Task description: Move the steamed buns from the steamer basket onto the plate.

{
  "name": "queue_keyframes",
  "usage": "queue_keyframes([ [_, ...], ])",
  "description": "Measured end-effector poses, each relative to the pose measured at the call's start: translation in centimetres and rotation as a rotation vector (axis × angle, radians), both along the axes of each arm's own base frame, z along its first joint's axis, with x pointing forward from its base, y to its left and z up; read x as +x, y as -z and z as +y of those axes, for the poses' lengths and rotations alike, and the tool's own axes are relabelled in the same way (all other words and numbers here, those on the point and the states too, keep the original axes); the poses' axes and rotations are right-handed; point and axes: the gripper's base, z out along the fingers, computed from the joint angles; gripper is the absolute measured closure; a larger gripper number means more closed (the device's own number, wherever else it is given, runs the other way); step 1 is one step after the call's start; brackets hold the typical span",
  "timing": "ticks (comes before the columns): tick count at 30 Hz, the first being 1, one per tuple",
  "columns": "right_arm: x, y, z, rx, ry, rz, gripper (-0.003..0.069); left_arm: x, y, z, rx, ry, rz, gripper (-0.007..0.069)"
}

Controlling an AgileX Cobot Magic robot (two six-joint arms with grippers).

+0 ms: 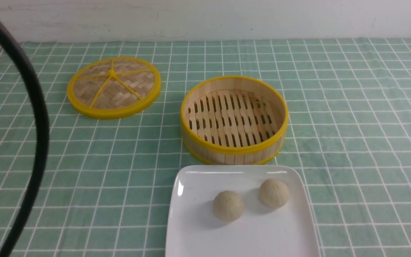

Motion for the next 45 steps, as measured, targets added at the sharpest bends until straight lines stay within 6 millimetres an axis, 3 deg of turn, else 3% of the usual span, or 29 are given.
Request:
queue_keyframes([
  [8, 1.4, 2.4, 0.8, 0.011, -0.014, 0.047, 0.0074, 0.0, 0.0, 0.0, -0.002, 0.001, 0.001, 0.0258],
  [17, 2.3, 3.2, 1.1, 0.033, -0.007, 0.009, 0.0074, 0.0, 0.0, 0.0, -0.003, 0.002, 0.001, 0.0284],
  [25, 3.3, 5.6, 1.5, 0.001, 0.003, 0.051, 0.0074, 0.0, 0.0, 0.0, 0.004, 0.003, 0.000, 0.0285],
  [45, 3.4, 5.9, 1.5, -0.005, 0.005, 0.057, 0.0074, 0.1, -0.3, -0.1, 0.007, 0.008, -0.034, 0.0285],
])
